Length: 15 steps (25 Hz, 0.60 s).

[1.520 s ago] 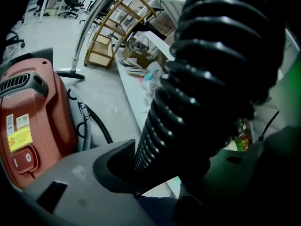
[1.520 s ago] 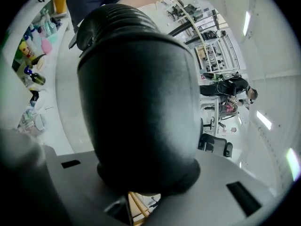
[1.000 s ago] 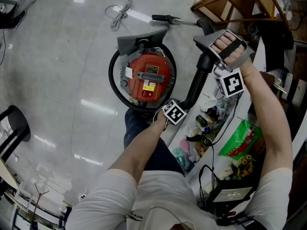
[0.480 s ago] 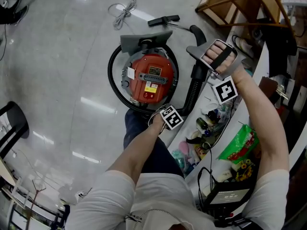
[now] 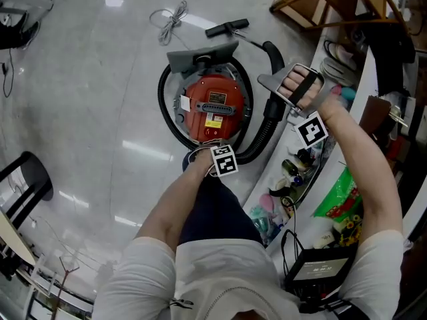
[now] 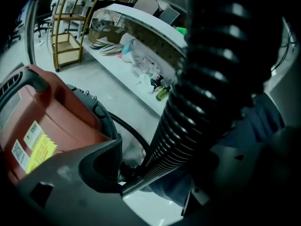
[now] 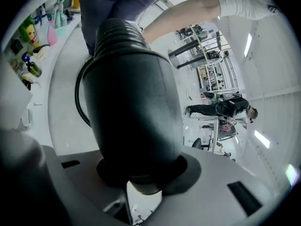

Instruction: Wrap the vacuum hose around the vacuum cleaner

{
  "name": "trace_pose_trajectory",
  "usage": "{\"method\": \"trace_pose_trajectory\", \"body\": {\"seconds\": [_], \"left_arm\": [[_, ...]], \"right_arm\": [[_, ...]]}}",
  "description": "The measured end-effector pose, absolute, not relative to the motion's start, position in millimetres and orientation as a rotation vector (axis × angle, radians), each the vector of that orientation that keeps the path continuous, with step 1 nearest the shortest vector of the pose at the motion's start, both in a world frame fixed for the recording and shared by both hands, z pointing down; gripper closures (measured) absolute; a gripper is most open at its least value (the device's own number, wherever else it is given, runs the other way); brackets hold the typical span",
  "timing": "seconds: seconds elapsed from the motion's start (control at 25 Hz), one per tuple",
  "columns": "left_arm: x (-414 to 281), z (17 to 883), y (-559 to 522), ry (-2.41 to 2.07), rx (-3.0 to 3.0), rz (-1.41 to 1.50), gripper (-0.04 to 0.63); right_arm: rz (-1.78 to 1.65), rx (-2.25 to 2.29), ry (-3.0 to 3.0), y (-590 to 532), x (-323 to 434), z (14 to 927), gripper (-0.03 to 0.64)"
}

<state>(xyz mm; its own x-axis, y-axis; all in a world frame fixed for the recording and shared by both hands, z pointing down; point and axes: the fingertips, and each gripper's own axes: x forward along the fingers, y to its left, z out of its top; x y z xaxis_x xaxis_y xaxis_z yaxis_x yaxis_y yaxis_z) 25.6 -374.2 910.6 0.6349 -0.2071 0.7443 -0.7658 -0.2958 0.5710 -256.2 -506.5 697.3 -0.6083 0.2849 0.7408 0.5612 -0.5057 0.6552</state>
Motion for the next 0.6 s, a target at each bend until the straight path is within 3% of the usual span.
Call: {"method": "trace_pose_trajectory", "body": {"seconds": [0.44,0.6], "left_arm": [[-9.5,869.4,-361.7,-0.822,2.006,0.547,0.216],[-37.8,866.0,-356.1,-0.805,2.033,0.623,0.215]], "right_arm": [[-2.201,-1.271,-1.444,-524.2,-226.5,710.1,0.489],[-2.207,-1.299,-1.433,-525.4,-214.8,715.8,0.491]]}}
